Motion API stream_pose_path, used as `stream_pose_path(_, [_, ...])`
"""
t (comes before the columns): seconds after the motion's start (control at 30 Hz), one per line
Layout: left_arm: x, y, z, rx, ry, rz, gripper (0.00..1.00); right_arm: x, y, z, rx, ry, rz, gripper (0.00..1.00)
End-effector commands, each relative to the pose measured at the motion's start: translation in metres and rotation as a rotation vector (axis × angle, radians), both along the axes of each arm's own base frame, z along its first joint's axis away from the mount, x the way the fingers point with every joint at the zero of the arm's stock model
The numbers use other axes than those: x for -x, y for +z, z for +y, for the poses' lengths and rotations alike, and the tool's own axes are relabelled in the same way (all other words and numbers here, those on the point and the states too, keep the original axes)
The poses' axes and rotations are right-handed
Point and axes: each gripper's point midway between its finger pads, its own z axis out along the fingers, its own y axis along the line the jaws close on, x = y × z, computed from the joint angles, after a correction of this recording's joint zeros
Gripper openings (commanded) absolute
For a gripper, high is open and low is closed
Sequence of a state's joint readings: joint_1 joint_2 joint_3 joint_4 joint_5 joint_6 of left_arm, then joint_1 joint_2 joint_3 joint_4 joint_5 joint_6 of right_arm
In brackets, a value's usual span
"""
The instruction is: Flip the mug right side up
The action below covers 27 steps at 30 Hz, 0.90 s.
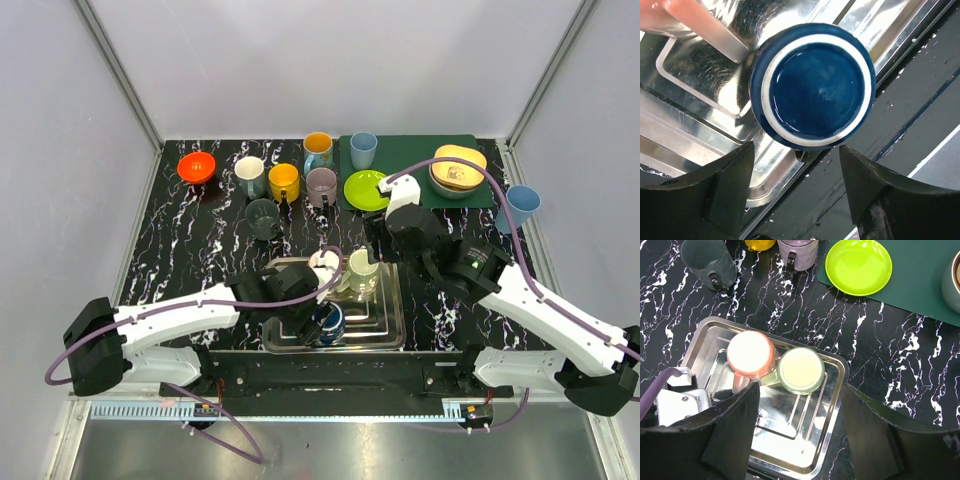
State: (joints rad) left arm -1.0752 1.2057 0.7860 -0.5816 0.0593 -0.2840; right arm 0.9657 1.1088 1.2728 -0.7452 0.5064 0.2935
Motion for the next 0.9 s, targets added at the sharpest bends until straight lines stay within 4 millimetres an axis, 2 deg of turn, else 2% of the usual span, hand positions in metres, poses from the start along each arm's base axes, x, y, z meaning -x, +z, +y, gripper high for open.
stream_pose_path(0.0, [0.007,0.011,-0.002,0.026,-0.035,0.010,0.72,-0.004,0.003,0.006,-0.038,-0.016,-0.012,0.72])
stream_pose_path(0.07, [0.009,0.020,-0.001,0.066,-0.037,-0.004,0.74,-0.004,-0.001,0.008,-0.041,-0.014,-0.005,0.72])
stream_pose_path(0.23, [0.010,0.013,-0.001,0.058,-0.045,0.003,0.75,-0.005,-0.007,0.015,-0.050,-0.005,0.010,0.72])
stream_pose_path(0.47, [0.011,-0.009,-0.011,0.009,-0.091,0.053,0.70,-0.004,0.000,0.013,-0.059,-0.005,0.007,0.72])
stream_pose_path(0.7, [0.004,-0.010,-0.016,-0.008,-0.104,0.034,0.65,-0.002,-0.002,0.010,-0.049,-0.010,0.009,0.72])
stream_pose_path(0.87, [0.003,-0.013,-0.020,-0.015,-0.112,0.038,0.56,-0.001,-0.003,0.009,-0.054,-0.011,0.012,0.72])
